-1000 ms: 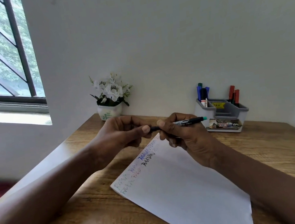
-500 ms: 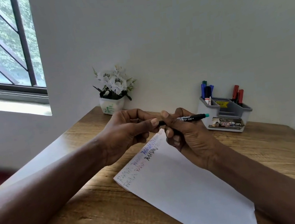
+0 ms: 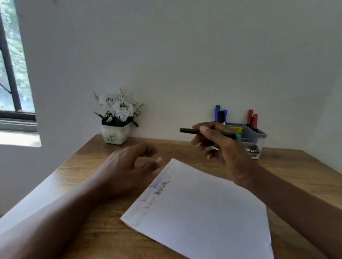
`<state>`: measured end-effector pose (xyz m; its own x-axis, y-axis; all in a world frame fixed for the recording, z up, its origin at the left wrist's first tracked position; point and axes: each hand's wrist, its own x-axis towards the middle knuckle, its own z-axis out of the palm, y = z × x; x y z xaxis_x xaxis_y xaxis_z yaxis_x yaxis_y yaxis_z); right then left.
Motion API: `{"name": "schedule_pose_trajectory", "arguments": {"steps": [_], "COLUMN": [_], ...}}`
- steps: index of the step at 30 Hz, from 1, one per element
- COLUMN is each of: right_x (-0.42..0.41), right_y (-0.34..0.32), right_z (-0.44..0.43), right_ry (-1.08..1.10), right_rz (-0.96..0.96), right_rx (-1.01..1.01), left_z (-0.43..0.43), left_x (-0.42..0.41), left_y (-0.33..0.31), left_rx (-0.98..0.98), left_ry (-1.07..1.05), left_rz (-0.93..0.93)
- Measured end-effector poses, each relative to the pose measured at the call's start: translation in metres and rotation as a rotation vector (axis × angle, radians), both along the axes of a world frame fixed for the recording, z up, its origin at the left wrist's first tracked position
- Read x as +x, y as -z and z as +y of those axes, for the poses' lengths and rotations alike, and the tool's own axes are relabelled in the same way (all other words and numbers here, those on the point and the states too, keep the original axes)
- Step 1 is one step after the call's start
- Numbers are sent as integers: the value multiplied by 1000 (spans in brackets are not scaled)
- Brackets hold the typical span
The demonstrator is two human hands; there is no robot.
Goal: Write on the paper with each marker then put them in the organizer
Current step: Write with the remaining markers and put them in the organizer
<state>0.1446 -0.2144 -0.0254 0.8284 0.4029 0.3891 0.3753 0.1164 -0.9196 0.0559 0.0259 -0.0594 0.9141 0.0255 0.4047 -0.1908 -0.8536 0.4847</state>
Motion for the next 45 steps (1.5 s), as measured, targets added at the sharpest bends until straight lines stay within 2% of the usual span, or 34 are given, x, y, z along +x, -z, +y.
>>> {"name": "schedule_pose_trajectory", "arguments": {"steps": [5, 8, 12, 15, 18, 22, 30, 32, 35, 37, 40, 42, 45], "right_x": [12, 28, 61, 80, 95, 121, 151, 149, 125, 90, 24, -11, -37], "right_y": [-17, -27, -37, -40, -47, -52, -16, -12, -9, -7, 6, 19, 27], "right_z": [-41, -61, -80, -92, -102, -114, -119, -119, -117, -109, -96, -92, -91], "right_ry": [121, 312, 648, 814, 887, 938, 702, 731, 821, 684, 292, 132, 42], "right_rz": [-32, -74, -265, -370, -453, -500, -509, -532, -737, -849, -624, -530, -550], "right_rx": [-19, 36, -27, -101, -138, -287, -740, -763, -738, -628, -480, -507, -614], "left_z": [6, 3, 3, 3, 6, 9, 14, 14, 13, 10, 1, -8, -39], "left_x": [5, 11, 19, 23, 24, 27, 30, 31, 29, 22, 2, -21, -65], "left_y": [3, 5, 7, 10, 12, 13, 18, 18, 16, 12, 1, -7, -11], "left_rx": [106, 209, 294, 311, 308, 308, 270, 276, 252, 212, 122, 75, 54], "left_ry": [0, -6, -23, -30, -12, -2, 14, 12, 17, -11, -120, -204, -261], "left_rz": [188, 262, 271, 256, 256, 261, 233, 228, 225, 179, 5, -75, -87]}}
